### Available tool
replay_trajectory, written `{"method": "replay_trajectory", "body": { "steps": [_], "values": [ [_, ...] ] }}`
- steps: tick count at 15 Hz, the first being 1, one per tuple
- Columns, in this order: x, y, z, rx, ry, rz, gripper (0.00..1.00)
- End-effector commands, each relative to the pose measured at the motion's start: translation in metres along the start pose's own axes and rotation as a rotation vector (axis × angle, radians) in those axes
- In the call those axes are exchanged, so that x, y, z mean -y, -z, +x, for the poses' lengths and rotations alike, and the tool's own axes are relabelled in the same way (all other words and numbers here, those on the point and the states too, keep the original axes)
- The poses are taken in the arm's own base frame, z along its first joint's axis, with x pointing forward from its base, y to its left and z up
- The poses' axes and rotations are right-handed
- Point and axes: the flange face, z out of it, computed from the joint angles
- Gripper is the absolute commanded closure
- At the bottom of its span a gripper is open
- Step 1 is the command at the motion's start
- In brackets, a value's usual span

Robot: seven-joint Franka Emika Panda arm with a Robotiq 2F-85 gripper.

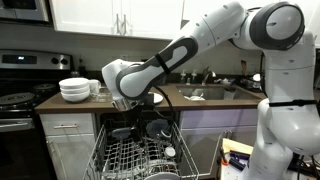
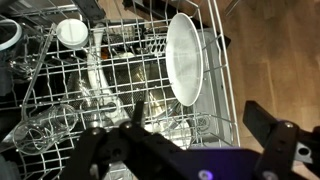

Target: Remove the plate from the dishwasher and put it on the top of the white plate

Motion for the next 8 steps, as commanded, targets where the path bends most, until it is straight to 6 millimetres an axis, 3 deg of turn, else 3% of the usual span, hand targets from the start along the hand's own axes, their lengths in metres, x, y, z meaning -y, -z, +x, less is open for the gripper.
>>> {"method": "replay_trajectory", "body": {
  "steps": [1,8],
  "values": [
    [-0.002,-0.018,0.012,0.044,-0.015,-0.018,0.0],
    [0.014,-0.068,0.043,0.069,0.003,-0.059,0.0]
  ]
}}
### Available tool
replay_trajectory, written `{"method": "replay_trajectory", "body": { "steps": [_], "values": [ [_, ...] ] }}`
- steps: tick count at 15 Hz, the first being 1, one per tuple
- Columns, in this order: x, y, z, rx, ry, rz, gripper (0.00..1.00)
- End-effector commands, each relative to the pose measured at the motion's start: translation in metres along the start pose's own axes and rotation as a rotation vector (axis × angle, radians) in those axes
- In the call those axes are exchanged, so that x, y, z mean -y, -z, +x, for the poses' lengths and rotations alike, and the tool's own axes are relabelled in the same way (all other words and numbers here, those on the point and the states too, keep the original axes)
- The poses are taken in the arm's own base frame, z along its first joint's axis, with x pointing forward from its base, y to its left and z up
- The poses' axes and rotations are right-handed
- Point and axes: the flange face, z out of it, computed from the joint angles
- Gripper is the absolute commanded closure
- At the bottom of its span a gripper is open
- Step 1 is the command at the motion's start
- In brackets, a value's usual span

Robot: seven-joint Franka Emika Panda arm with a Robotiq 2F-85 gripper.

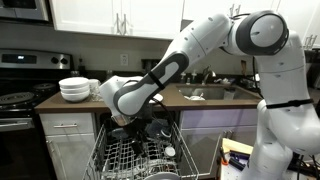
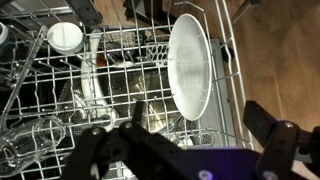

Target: Remove the plate from the dishwasher and put it on the top of the white plate

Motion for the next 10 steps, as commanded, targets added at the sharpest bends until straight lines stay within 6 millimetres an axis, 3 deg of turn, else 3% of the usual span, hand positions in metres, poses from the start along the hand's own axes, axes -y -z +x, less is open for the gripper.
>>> {"method": "replay_trajectory", "body": {
  "steps": [1,5,10],
  "values": [
    [0.01,-0.019,0.025,-0.006,-0.01,-0.044,0.0],
    [0.021,-0.047,0.044,0.0,-0.006,-0.038,0.0],
    [0.02,-0.084,0.053,0.049,0.011,-0.003,0.0]
  ]
}}
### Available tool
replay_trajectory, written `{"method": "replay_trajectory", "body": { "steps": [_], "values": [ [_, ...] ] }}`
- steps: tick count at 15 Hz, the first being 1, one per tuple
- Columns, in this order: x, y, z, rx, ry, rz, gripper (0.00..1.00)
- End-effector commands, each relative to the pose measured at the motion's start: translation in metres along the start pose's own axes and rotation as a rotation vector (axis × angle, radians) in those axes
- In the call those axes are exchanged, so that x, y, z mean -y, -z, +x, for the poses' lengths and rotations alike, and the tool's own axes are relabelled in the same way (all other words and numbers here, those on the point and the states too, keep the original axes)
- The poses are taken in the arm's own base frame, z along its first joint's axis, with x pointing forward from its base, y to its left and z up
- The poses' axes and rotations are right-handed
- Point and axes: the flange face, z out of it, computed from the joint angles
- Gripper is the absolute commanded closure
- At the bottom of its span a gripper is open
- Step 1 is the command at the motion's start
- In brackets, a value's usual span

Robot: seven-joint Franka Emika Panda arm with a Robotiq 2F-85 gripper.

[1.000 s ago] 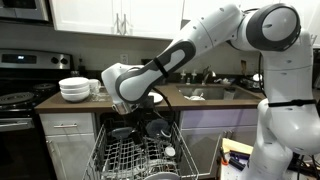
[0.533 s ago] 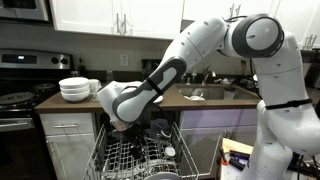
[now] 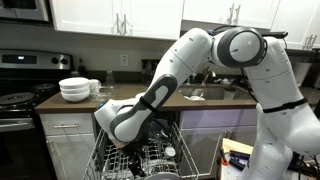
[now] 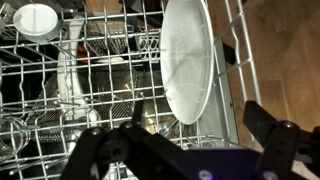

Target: Remove the plate from the dishwasher and put it on the top of the white plate

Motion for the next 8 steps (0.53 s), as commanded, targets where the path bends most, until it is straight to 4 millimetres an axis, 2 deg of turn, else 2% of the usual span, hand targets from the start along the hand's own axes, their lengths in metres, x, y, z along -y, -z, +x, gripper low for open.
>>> {"method": "replay_trajectory", "body": {
  "steps": [1,3,4,5,7,8],
  "values": [
    [-0.004,-0.019,0.011,0.019,0.002,0.014,0.0],
    [-0.005,-0.027,0.013,0.02,0.008,0.026,0.0],
    [-0.005,-0.029,0.013,0.021,0.012,0.028,0.05],
    [-0.005,-0.031,0.014,0.02,0.016,0.029,0.23],
    [-0.006,-0.034,0.015,0.02,0.018,0.032,0.32],
    [-0.007,-0.034,0.015,0.02,0.019,0.033,0.39]
  ]
}}
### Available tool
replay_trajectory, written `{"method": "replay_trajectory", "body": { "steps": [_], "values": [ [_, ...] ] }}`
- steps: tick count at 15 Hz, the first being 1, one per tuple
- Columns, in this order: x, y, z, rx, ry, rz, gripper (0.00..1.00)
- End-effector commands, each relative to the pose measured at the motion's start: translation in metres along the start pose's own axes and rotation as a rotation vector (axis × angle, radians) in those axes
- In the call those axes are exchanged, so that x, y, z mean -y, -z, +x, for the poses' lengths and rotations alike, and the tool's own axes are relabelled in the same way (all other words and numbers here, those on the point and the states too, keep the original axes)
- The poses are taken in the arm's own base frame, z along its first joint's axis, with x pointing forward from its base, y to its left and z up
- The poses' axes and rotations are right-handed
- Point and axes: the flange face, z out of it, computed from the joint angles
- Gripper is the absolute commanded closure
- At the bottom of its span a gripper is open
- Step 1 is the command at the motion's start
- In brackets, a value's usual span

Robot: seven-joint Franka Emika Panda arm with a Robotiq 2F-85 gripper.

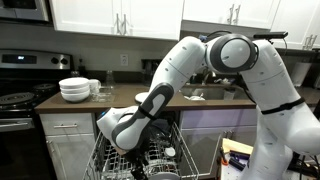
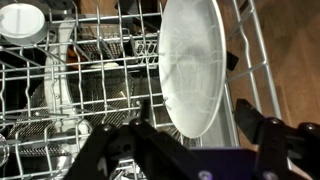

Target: Remove the plate from the dishwasher and put it on the top of the white plate

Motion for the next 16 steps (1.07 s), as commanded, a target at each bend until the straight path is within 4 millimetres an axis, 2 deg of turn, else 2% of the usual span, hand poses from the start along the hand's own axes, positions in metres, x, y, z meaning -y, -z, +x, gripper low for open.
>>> {"method": "replay_trajectory", "body": {
  "steps": [1,3,4,7,8,9,10,11,14,16],
  "values": [
    [-0.0048,0.0008,0.0037,-0.012,0.019,0.018,0.46],
    [-0.0059,0.0011,0.0034,-0.01,0.021,0.026,0.56],
    [-0.0064,0.0015,0.0035,-0.011,0.023,0.031,0.56],
    [-0.0077,0.0018,0.0042,-0.015,0.029,0.046,0.37],
    [-0.0079,0.0016,0.0041,-0.015,0.031,0.047,0.25],
    [-0.0086,0.0008,0.0042,-0.016,0.036,0.052,0.22],
    [-0.009,0.0002,0.0043,-0.018,0.042,0.057,0.24],
    [-0.0095,-0.0003,0.0045,-0.019,0.048,0.061,0.19],
    [-0.0117,-0.0026,0.0051,-0.023,0.067,0.081,0.25],
    [-0.0131,-0.0051,0.0061,-0.024,0.08,0.097,0.26]
  ]
}}
